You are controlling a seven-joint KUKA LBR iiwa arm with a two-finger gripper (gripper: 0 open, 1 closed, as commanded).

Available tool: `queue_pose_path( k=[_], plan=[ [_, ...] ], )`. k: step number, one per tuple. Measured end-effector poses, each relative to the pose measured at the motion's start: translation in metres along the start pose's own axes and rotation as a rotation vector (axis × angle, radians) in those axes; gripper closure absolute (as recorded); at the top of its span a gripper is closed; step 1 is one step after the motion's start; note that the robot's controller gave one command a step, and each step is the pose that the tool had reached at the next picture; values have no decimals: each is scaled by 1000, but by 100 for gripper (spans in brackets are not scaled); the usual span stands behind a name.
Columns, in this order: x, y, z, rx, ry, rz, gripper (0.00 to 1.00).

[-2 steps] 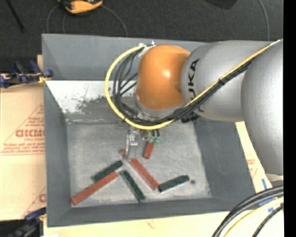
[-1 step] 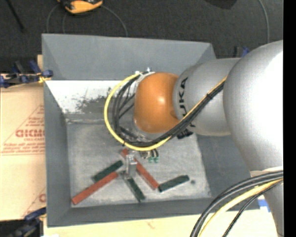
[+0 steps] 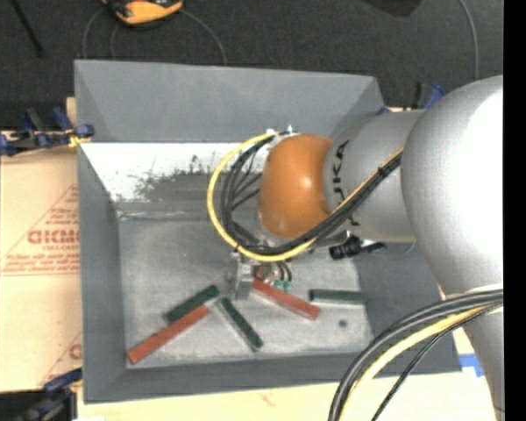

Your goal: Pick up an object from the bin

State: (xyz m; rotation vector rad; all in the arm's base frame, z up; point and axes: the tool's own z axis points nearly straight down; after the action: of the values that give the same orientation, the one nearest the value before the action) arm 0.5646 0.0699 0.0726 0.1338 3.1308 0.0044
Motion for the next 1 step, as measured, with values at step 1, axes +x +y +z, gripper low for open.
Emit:
queue_pose_path(
  k=[1],
  plan=[
    [2, 0, 2, 1, 4, 2, 0]
  ],
)
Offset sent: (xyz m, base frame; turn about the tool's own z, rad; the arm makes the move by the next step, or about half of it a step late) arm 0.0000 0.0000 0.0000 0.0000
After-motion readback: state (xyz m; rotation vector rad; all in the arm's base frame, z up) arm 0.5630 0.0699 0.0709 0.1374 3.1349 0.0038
